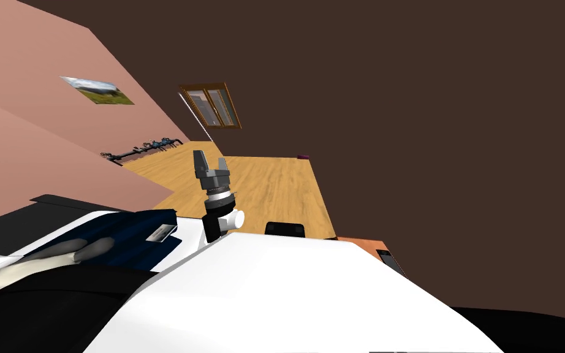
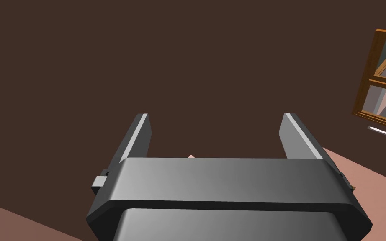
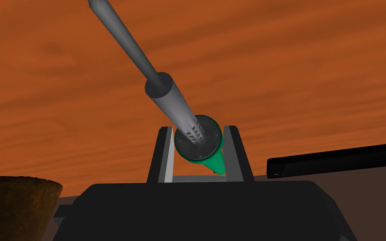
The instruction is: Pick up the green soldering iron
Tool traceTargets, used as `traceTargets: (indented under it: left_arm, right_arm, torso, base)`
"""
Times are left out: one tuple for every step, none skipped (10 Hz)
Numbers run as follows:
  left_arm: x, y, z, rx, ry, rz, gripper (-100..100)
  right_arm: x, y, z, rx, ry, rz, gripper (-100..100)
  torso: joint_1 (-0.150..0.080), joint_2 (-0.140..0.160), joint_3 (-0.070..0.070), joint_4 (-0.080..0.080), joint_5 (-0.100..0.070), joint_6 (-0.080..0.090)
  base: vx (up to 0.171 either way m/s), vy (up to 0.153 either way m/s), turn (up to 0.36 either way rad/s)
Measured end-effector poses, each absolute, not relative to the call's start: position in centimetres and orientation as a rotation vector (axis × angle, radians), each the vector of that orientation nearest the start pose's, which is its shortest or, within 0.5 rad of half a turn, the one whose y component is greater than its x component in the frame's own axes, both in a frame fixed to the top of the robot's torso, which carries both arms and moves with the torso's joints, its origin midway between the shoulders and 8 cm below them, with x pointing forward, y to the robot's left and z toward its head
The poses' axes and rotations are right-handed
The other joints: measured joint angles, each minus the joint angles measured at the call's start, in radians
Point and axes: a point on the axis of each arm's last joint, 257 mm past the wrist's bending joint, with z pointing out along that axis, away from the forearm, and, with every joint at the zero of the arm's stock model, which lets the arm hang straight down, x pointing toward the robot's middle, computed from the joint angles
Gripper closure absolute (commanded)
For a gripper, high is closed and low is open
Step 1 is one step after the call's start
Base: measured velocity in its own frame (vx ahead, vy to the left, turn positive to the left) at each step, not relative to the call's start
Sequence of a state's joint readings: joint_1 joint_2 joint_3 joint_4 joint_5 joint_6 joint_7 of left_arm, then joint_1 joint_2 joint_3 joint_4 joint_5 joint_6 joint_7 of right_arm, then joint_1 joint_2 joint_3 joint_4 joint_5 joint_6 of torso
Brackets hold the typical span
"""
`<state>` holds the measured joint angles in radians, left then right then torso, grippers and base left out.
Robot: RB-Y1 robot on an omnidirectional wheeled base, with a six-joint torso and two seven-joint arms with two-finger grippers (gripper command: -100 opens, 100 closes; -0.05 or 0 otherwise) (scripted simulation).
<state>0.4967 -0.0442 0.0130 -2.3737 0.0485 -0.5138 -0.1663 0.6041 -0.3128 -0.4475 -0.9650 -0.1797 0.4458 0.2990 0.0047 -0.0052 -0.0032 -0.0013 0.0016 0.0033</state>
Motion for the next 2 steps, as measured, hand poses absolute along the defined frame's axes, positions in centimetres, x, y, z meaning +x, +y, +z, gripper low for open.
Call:
traceTargets:
  left_arm:
    - [31.78,28.92,6.88,-0.573,0.508,-1.184,0]
    - [31.78,28.92,6.88,-0.573,0.508,-1.184,0]
  right_arm:
    - [-11.61,-57.84,-57.33,-2.714,-2.037,0.620,100]
    - [-11.65,-57.84,-57.30,-2.712,-2.037,0.621,0]
  torso:
    - [0.000,0.000,0.000,0.000,0.000,0.000]
    - [-0.001,0.000,0.000,0.000,0.000,0.000]
  base:
    - [0.006,0.023,-0.001]
    - [0.000,0.000,0.000]
